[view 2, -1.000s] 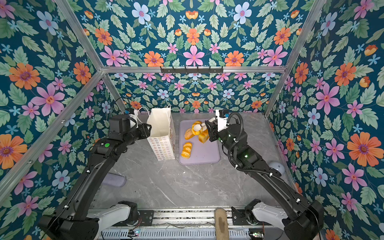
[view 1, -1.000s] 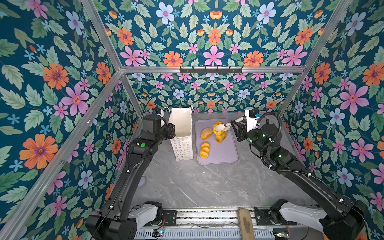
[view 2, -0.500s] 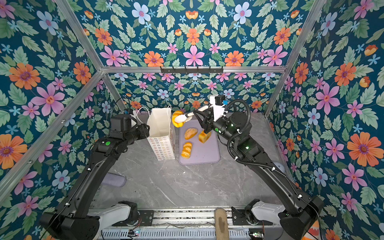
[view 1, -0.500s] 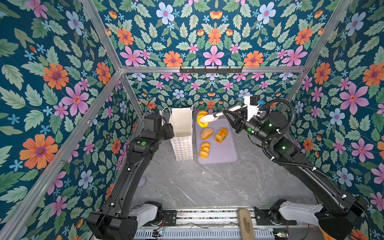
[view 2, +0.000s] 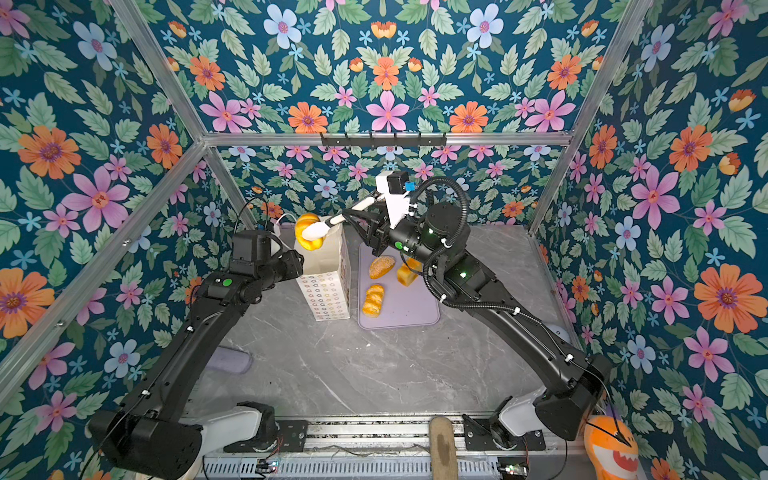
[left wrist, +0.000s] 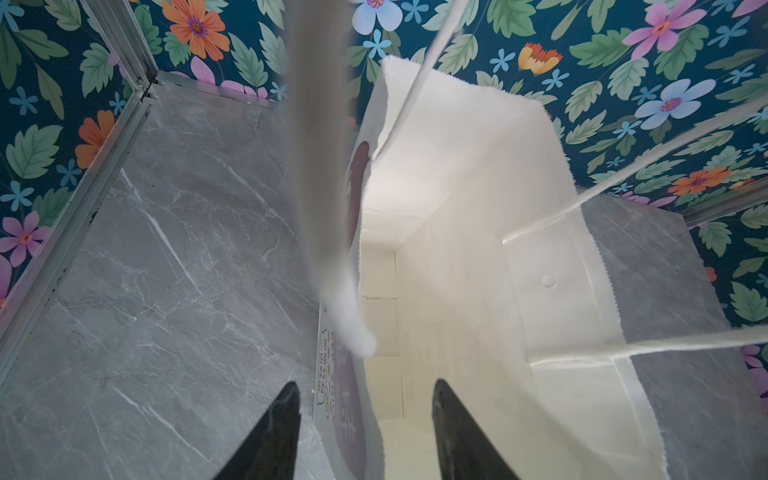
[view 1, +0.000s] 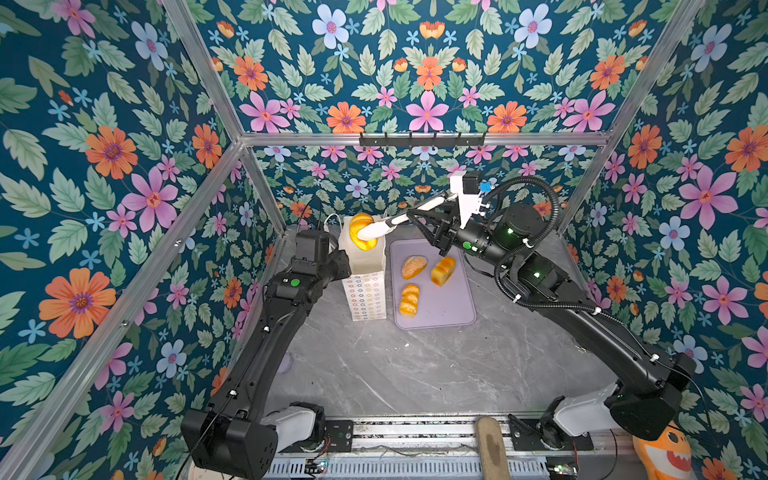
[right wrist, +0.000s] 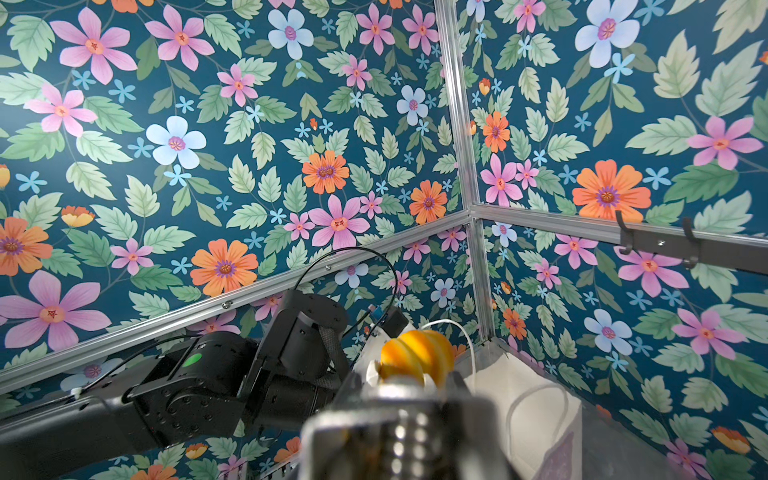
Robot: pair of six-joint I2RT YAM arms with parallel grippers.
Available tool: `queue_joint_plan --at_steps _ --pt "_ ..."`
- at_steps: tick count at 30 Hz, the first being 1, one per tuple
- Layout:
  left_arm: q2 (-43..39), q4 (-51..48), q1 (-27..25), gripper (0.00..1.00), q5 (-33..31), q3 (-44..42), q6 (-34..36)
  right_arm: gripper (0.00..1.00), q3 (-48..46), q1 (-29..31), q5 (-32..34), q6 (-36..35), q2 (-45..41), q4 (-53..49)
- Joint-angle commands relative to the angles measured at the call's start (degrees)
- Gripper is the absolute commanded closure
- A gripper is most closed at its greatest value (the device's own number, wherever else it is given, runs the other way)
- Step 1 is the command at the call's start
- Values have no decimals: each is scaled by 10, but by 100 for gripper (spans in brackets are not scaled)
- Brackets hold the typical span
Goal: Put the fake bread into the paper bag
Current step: 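Lower the striped bun into the bag opening beside the left gripper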
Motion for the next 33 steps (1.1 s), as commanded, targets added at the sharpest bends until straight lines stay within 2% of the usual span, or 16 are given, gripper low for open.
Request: queue_joint_plan --at_steps 1,7,18,33 --pt "-3 27 1 48 -7 -5 -4 68 29 7 17 -25 24 -16" --pt "5 24 2 51 -33 -3 -4 68 57 22 58 -58 67 -38" --pt "8 30 5 57 -25 -7 -8 68 148 48 120 -129 171 -120" --pt "25 29 10 62 -17 0 -7 68 254 61 156 -170 256 -209"
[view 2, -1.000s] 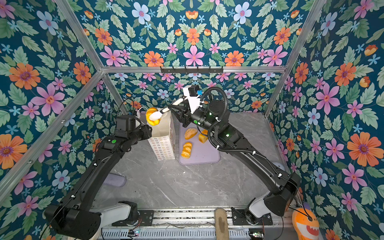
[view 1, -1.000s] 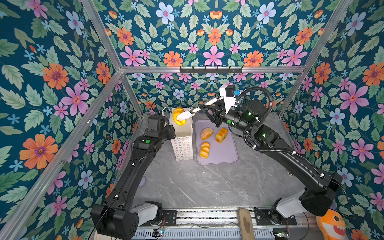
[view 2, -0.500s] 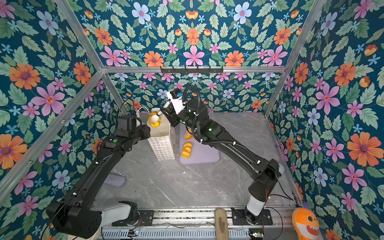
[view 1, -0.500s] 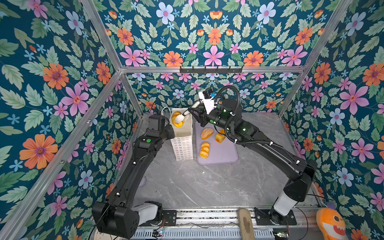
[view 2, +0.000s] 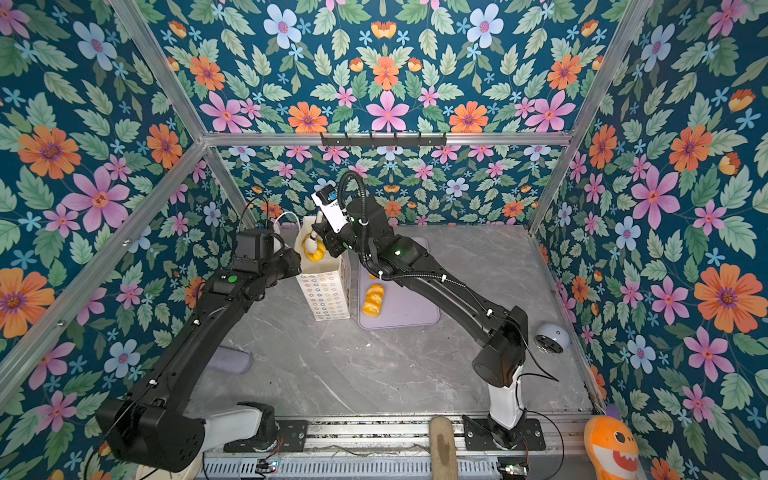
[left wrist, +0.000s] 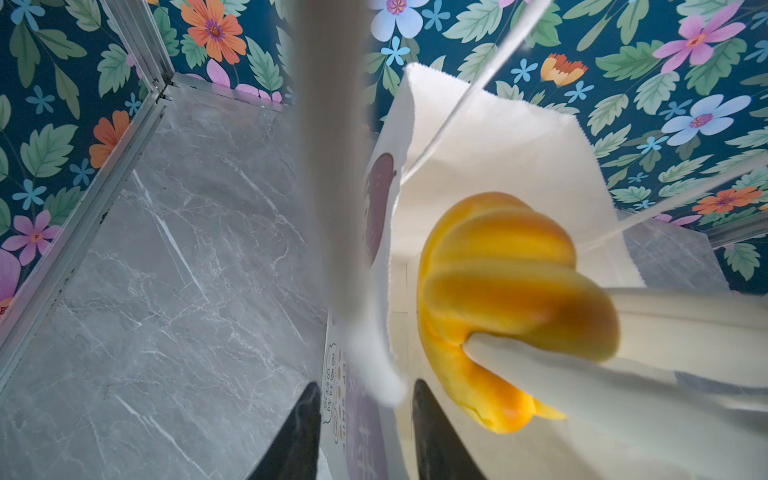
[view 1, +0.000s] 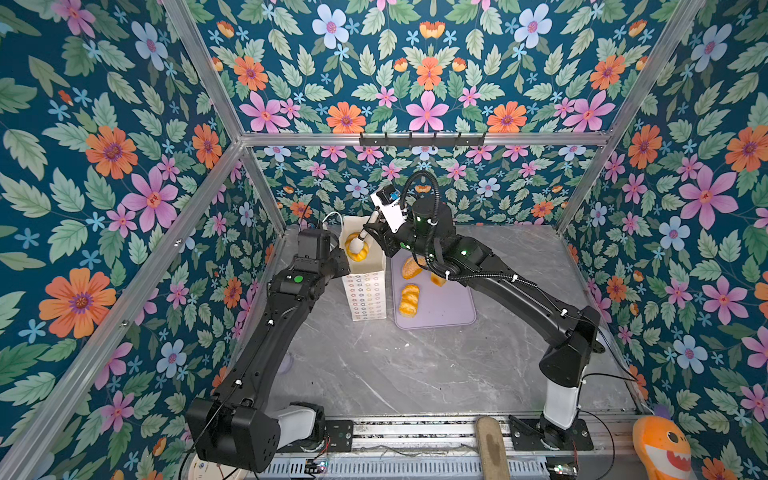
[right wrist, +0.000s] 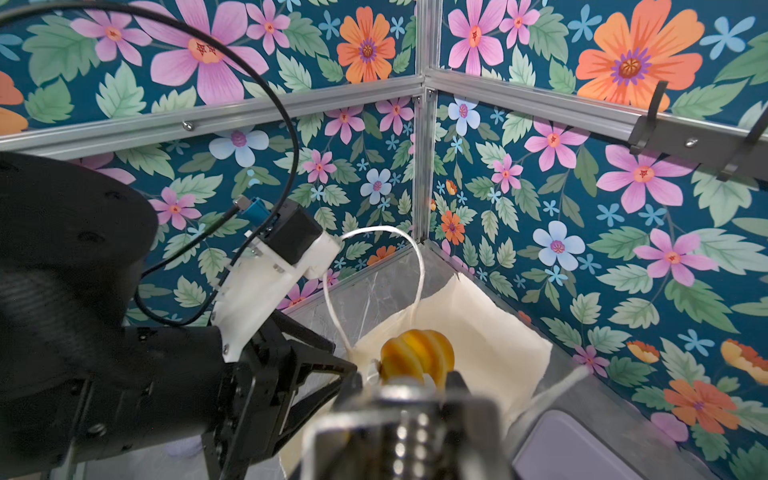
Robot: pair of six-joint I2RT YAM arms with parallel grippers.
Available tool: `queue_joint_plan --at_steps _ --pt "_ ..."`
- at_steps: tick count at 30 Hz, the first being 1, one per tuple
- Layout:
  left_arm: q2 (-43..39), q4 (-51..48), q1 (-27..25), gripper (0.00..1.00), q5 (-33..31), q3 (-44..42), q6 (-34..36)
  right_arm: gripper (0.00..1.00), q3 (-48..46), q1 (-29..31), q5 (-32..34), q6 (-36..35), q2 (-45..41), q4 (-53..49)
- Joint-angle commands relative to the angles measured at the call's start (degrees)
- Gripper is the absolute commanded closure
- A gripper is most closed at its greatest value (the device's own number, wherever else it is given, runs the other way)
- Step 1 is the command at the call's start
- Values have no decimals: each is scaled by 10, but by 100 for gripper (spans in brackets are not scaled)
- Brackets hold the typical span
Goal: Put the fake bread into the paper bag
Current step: 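Lower the striped bun into the bag opening beside the left gripper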
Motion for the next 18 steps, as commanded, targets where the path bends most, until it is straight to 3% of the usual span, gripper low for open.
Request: queue_joint_plan --at_steps 1,18 --pt "3 7 1 62 -1 5 2 68 14 2 12 -16 7 0" --pt "1 5 1 84 12 4 1 69 58 2 27 -25 61 -38"
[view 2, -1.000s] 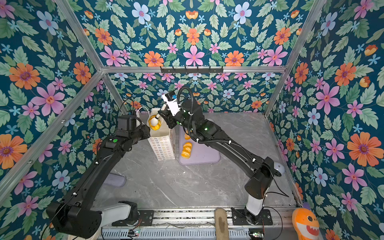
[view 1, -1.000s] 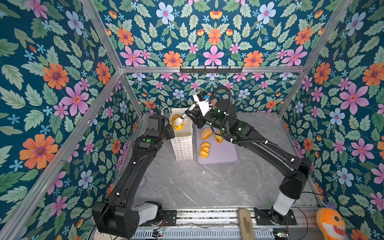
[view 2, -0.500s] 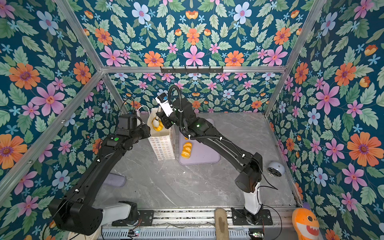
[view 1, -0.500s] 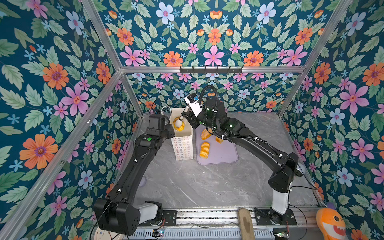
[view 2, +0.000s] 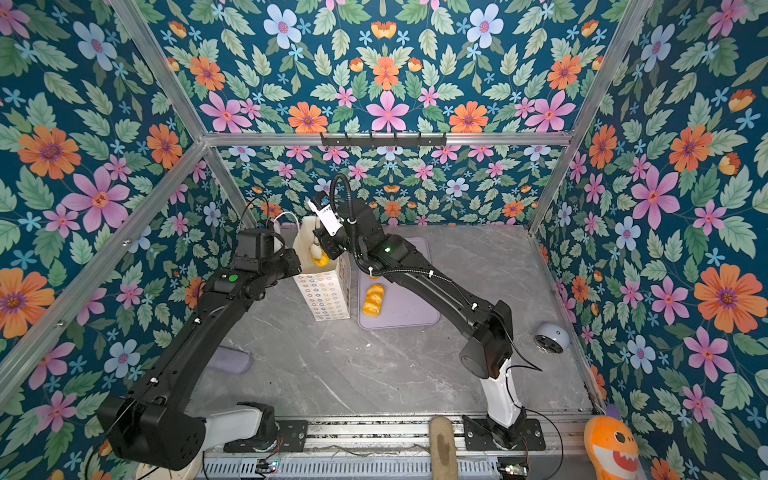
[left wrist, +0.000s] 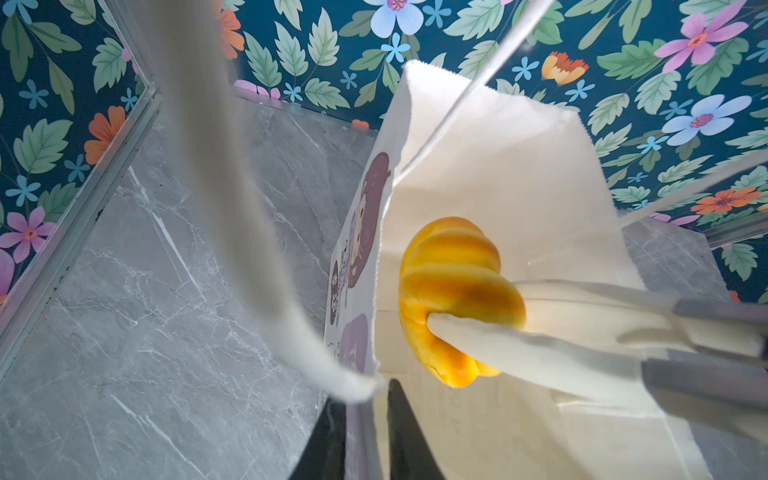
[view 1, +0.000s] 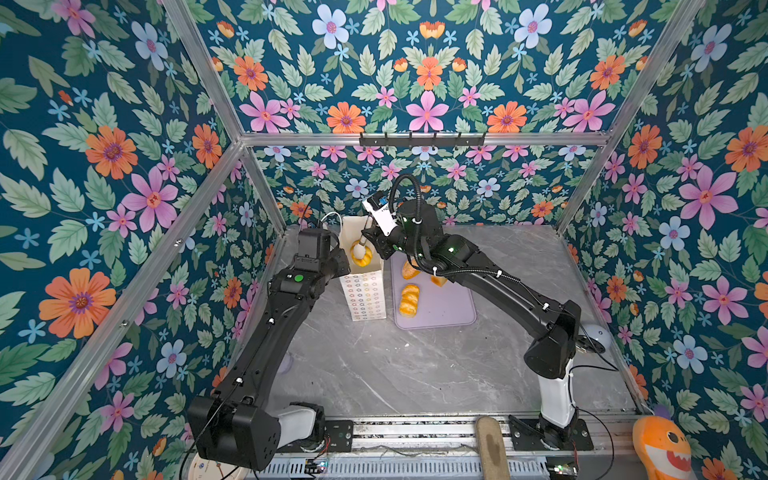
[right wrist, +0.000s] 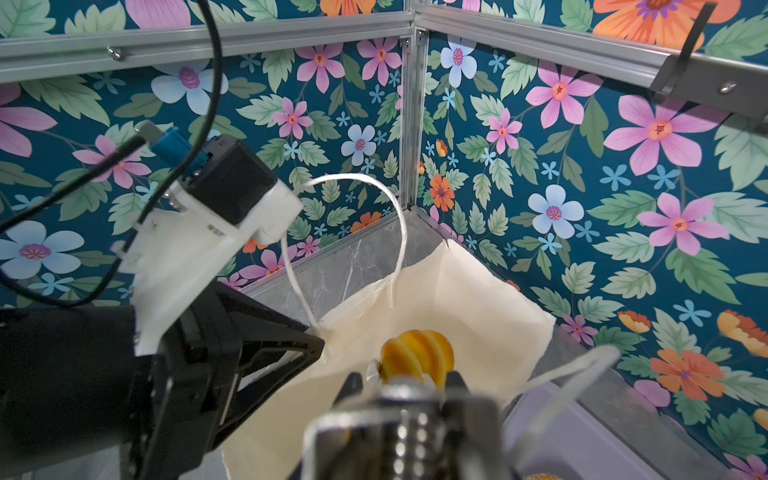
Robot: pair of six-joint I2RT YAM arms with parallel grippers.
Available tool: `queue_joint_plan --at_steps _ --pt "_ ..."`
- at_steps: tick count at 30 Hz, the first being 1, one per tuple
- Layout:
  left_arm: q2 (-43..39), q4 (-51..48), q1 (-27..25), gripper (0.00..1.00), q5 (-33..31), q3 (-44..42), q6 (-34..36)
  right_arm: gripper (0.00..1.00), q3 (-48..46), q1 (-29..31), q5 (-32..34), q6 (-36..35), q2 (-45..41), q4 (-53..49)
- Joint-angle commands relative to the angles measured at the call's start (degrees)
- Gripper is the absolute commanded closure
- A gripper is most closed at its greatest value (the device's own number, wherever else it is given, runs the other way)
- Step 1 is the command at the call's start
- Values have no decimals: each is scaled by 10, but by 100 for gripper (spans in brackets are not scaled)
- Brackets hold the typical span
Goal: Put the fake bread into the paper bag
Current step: 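Lower the striped bun into the bag opening beside the left gripper, then open the tongs inside the bag to release the striped bun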
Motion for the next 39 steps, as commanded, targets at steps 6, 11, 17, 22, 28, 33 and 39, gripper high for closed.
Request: queue_joint_plan --at_steps 6,11,17,22,28,33,39 --pt "-6 7 0 89 12 0 2 68 19 2 5 -6 21 1" --pt "-8 8 0 92 15 2 2 68 41 1 7 -6 44 -19" --pt "-10 7 0 93 16 -1 1 68 54 1 4 -3 61 -31" --pt "-13 5 1 93 17 -4 1 68 69 2 -1 1 80 -49" --pt "-15 5 0 93 17 -6 3 68 73 1 -4 8 95 -61" --pt "-15 6 1 93 20 -6 4 68 71 1 -4 10 103 -66" --pt "-14 7 0 93 20 -9 4 66 61 2 -2 11 105 -61"
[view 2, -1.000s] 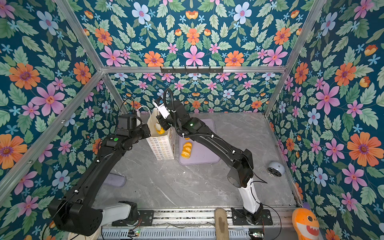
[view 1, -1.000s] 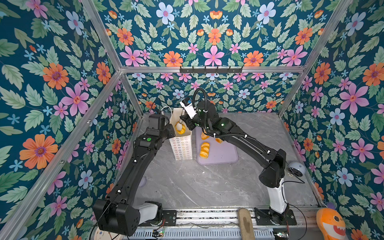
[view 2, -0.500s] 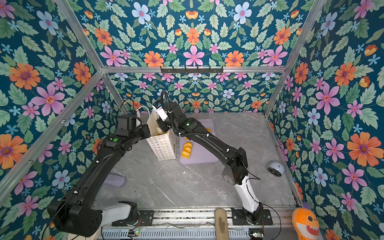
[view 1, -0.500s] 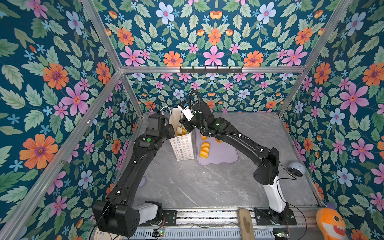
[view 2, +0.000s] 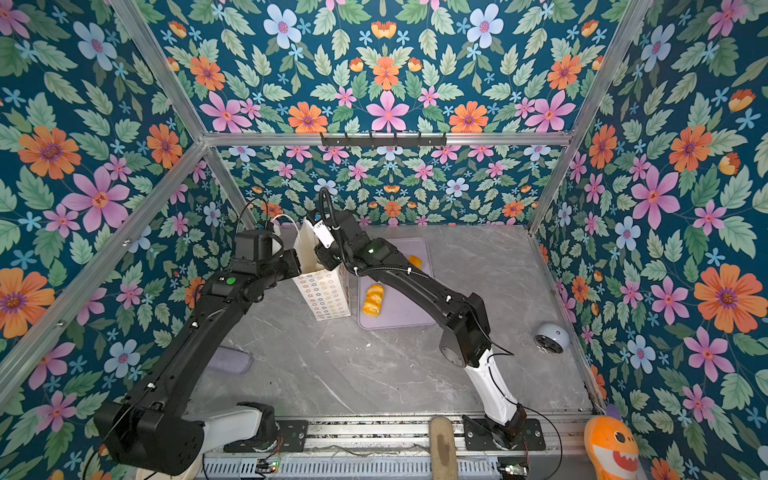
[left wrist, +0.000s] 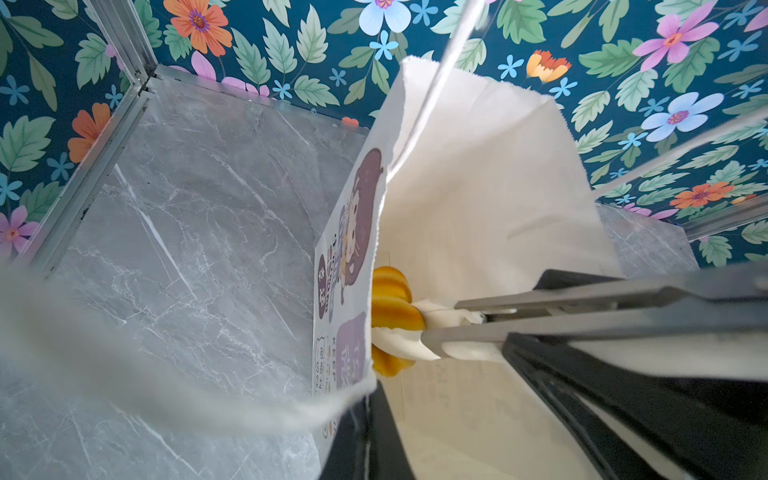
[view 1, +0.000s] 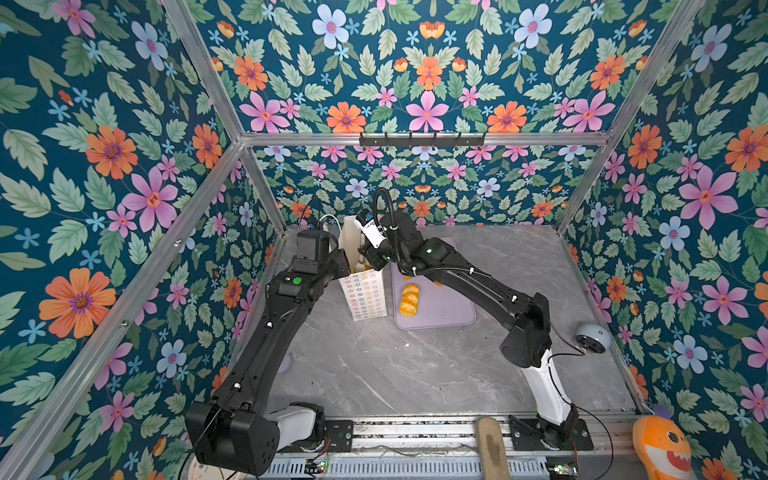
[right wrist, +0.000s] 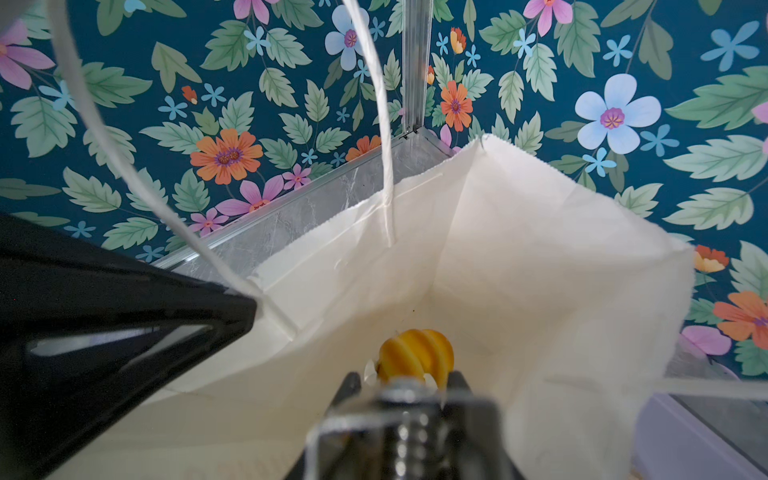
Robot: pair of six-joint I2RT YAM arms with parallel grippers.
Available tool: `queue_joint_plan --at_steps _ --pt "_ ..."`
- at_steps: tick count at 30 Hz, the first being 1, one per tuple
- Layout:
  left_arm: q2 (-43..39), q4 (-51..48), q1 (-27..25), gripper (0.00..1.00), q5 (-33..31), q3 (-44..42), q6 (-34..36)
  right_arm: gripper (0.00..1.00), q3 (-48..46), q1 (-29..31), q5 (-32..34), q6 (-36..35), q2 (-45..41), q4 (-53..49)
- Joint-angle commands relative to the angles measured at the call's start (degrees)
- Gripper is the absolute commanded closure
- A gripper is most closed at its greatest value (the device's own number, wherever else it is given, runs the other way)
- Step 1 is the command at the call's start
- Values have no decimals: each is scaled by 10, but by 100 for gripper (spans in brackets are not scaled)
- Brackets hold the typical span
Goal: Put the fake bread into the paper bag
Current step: 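Open the tongs inside the bag to release the striped bun, then raise the empty tongs out of the bag and move them over the tray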
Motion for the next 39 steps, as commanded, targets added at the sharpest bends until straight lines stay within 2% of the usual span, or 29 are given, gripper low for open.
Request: queue_joint_plan --at_steps 1,10,16,29,39 --pt "-1 7 0 93 3 -3 4 65 -3 2 2 5 0 15" --pt "-4 7 0 94 3 -6 5 51 -10 2 -7 6 -12 30" --pt "-6 7 0 94 1 -9 6 47 -8 1 -13 -1 -23 40" --pt "-9 6 0 95 -1 -12 6 49 -7 2 -42 2 -75 59" --pt "-19 8 0 93 -5 -21 6 52 -57 2 -85 20 -169 110"
